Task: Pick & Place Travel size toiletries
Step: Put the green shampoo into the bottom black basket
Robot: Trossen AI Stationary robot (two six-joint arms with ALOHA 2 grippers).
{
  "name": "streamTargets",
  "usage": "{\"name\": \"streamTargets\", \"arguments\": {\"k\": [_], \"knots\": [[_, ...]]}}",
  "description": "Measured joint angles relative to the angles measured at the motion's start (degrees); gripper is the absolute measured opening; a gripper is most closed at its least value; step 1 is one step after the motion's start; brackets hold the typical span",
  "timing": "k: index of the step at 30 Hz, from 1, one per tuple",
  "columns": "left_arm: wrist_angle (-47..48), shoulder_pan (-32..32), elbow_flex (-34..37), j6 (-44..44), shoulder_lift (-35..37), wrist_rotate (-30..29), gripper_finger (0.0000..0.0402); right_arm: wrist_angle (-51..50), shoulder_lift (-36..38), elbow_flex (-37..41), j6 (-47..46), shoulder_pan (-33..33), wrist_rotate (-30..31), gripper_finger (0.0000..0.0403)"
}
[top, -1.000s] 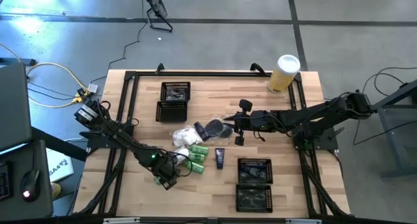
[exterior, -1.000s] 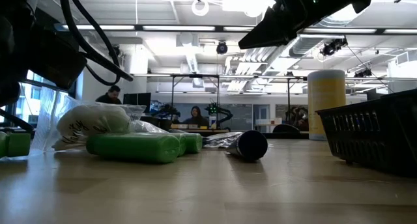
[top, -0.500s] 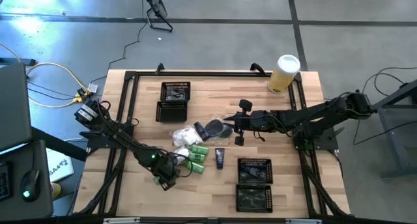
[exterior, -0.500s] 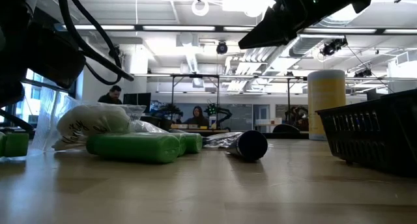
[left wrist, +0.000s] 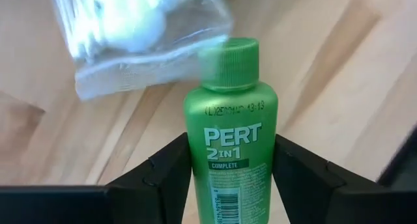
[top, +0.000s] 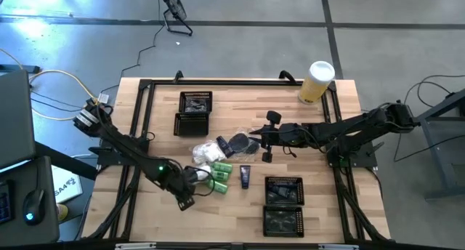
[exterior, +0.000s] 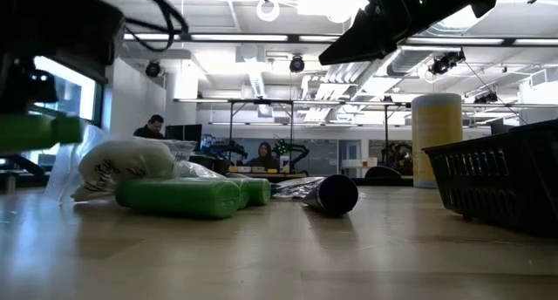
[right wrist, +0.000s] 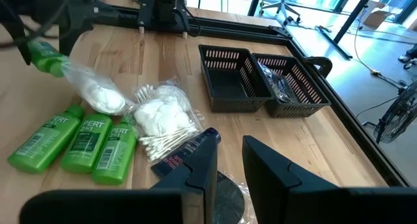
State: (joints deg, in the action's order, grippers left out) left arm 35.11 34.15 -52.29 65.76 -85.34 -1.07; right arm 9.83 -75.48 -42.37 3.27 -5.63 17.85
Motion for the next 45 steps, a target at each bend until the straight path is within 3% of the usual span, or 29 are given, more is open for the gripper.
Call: {"name": "streamTargets", "arguments": {"k": [14,19,23,28,32,37,40,45], "knots": [[-1.78,-0.04,-0.13,-7.23,12.78,-17.36,0.0186,4.08,0.0,-0.02,2.95,0.01,-2.91,0.0066],[-3.23,-0.94,-0.13,-13.08,17.25,-26.31,0.0186,9.0,0.0,-0.02,4.52,0.0,-7.44,0.0066],[-8.35,-3.95,-0.13,-21.14,19.86,-28.86,0.0186,12.54,0.0,-0.02,4.56,0.0,-7.98,0.0066],[-20.71,-9.14,-0.2,-35.72,20.39,-28.82,0.0186,13.64,0.0,-0.04,5.8,0.02,-9.06,0.0066],[-32.15,-13.86,-0.2,-48.34,20.41,-28.96,0.0186,13.82,0.0,-0.04,12.14,-0.05,-12.36,0.0066],[-46.38,-20.1,-0.2,-63.15,20.43,-26.18,0.0186,16.28,0.75,-0.04,20.86,-1.89,-10.21,0.0066],[-50.28,-22.86,-0.2,-66.69,20.46,-21.71,0.0186,17.86,1.6,-0.07,25.83,-3.18,-8.27,0.0066],[-47.19,-26.15,-0.17,-67.17,20.29,-14.63,0.0186,22.2,1.66,-0.07,26.76,-4.16,-7.65,0.0066]]}}
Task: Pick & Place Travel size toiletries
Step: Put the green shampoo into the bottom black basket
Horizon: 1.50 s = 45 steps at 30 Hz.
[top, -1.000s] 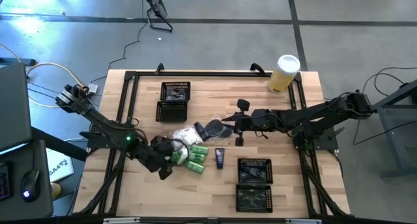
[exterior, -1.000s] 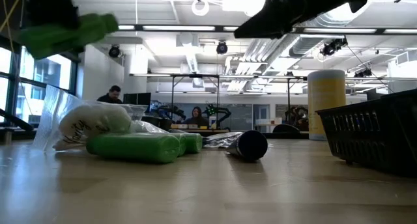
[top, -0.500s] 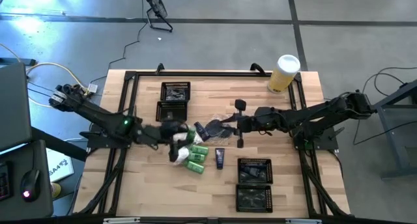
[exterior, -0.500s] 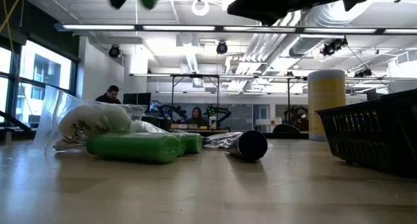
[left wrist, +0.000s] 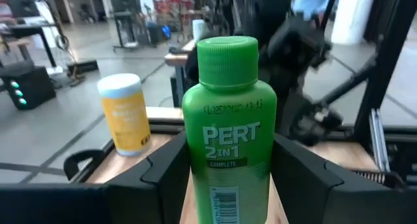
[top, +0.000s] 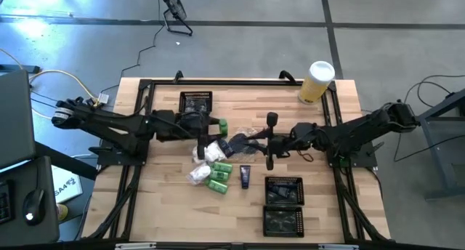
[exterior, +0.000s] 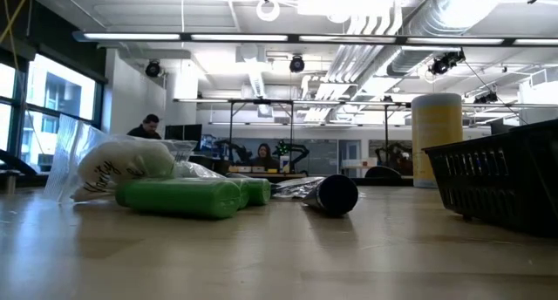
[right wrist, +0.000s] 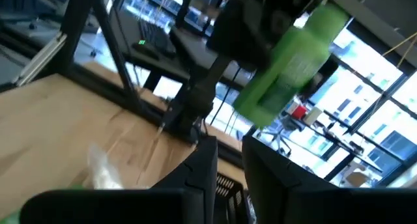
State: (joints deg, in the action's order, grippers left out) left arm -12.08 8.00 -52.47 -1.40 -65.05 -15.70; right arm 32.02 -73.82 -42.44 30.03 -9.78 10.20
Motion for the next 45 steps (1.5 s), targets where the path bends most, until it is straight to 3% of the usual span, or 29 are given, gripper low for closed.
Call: {"name": "streamTargets", "arguments": {"k": [4,13,24,28,37,45], "knots": [[-0.1,-0.62,0.0,-3.26,-0.49,3.48,0.0186,0.85,0.0,0.0,-0.89,0.05,0.22,0.0066],[-0.3,-0.49,0.0,-4.88,-0.79,6.25,0.0186,2.8,-0.04,0.0,-14.3,1.86,-3.03,0.0088],[0.61,-0.49,0.0,-6.32,-0.84,7.64,0.0186,5.03,-3.47,-0.44,-28.54,3.82,-5.47,0.0261],[1.72,-0.49,0.0,-6.3,-0.84,7.63,0.0186,5.54,-6.69,-2.38,-31.71,5.2,-6.11,0.03],[2.87,-0.49,0.0,-6.3,-0.84,7.62,0.0186,6.08,-14.01,-9.93,-34.74,7.02,-13.78,0.0303],[3.27,-0.49,0.0,-7.39,-0.84,7.6,0.0186,3.01,-15.54,-10.64,-34.79,6.75,-14.73,0.0302]]}}
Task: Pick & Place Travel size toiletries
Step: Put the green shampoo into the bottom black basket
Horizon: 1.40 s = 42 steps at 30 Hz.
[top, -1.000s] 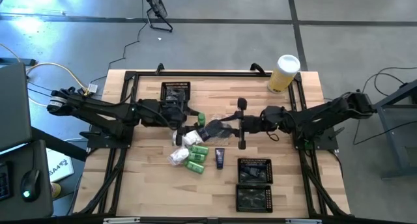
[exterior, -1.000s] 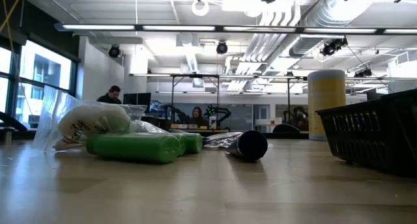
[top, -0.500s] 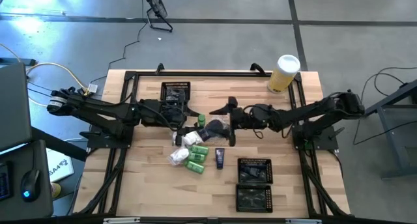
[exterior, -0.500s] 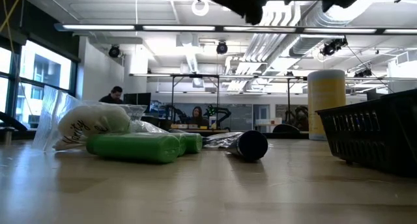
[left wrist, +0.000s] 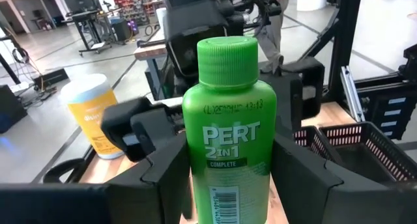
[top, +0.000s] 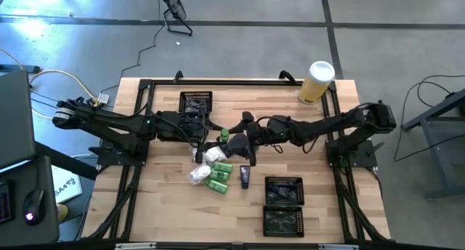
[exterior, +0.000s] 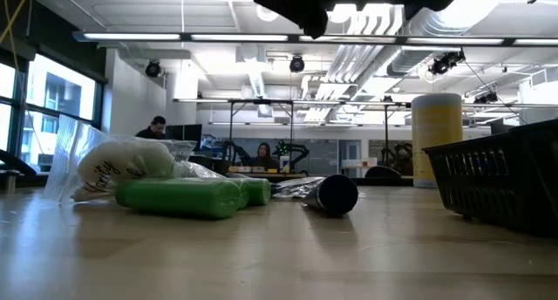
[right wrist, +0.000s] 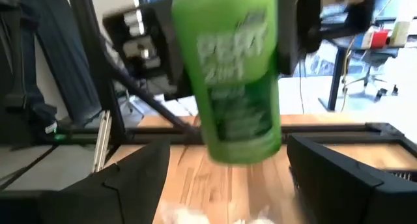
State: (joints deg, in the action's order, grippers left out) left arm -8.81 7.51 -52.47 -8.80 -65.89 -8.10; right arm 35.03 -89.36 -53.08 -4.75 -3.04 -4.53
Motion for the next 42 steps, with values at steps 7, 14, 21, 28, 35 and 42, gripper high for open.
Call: {"name": "streamTargets", "arguments": {"k": [7,14,21,28,35,42], "knots": [[0.75,0.07,0.0,-0.14,0.0,0.16,0.0186,-1.14,-0.02,0.0,0.42,-2.1,2.63,0.0302],[1.53,0.0,0.0,-1.78,-0.02,-0.15,0.0186,-0.14,-0.02,0.0,1.76,-1.32,5.62,0.0302],[3.82,0.0,0.0,-1.88,-0.02,-0.13,0.0186,1.1,-0.02,0.0,-2.07,-0.01,2.88,0.0302],[4.65,0.0,0.0,-1.66,-0.02,-0.11,0.0186,2.09,-0.02,0.0,-4.24,0.47,-0.31,0.0302],[4.28,0.0,0.0,-1.62,-0.02,-0.09,0.0186,1.93,-0.22,0.0,-2.71,0.47,-0.14,0.0302],[3.11,0.0,0.0,-1.45,-0.02,0.04,0.0186,3.48,-2.14,0.0,0.32,0.42,-0.33,0.0302]]}}
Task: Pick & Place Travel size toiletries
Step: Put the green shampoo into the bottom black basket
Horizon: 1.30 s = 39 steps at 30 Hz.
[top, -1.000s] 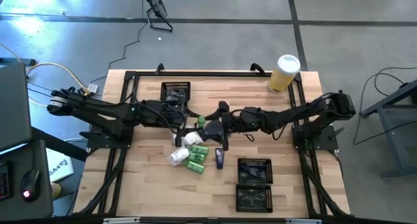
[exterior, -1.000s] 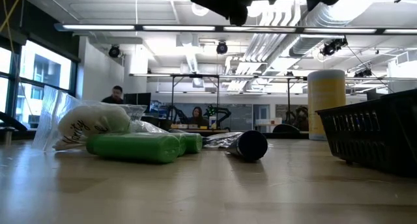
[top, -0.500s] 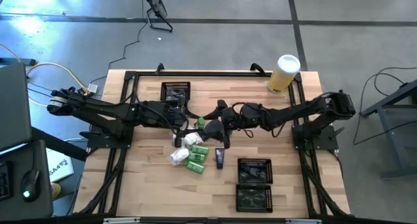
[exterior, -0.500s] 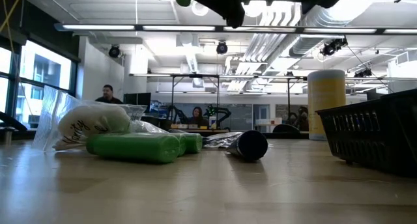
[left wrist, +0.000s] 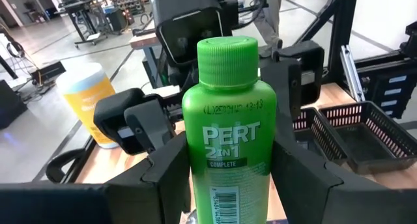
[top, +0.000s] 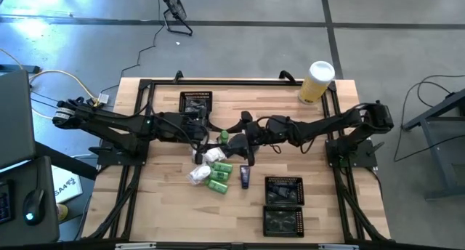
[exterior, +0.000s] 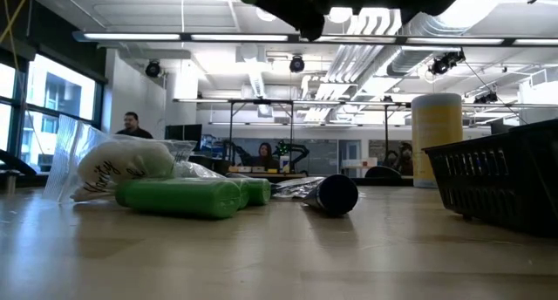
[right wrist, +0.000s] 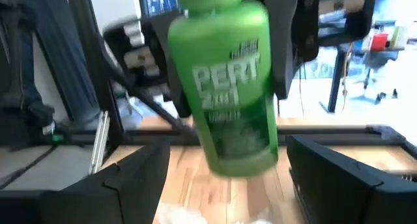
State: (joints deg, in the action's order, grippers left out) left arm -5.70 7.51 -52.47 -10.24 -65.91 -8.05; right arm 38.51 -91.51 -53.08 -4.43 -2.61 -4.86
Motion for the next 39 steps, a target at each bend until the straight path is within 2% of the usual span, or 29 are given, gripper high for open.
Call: {"name": "streamTargets", "arguments": {"k": [6,16,29,34,39], "knots": [[-0.11,0.0,0.01,0.0,0.0,0.0,0.0186,6.63,-3.05,-0.89,-0.05,0.0,-1.21,0.0302],[-0.17,0.0,0.04,0.11,0.0,0.0,0.0186,6.84,-4.61,-2.03,0.14,0.0,-1.43,0.03],[-0.12,0.04,0.04,0.14,0.0,0.09,0.0186,7.19,-4.59,-2.03,0.19,0.02,-1.05,0.0207],[-0.08,0.04,0.04,0.38,0.0,0.06,0.0186,7.14,-4.59,-2.03,0.47,0.0,-0.57,0.0194],[-0.03,0.02,0.04,0.33,0.0,0.02,0.0186,7.0,-4.52,-2.03,0.44,-0.02,-0.22,0.0197]]}}
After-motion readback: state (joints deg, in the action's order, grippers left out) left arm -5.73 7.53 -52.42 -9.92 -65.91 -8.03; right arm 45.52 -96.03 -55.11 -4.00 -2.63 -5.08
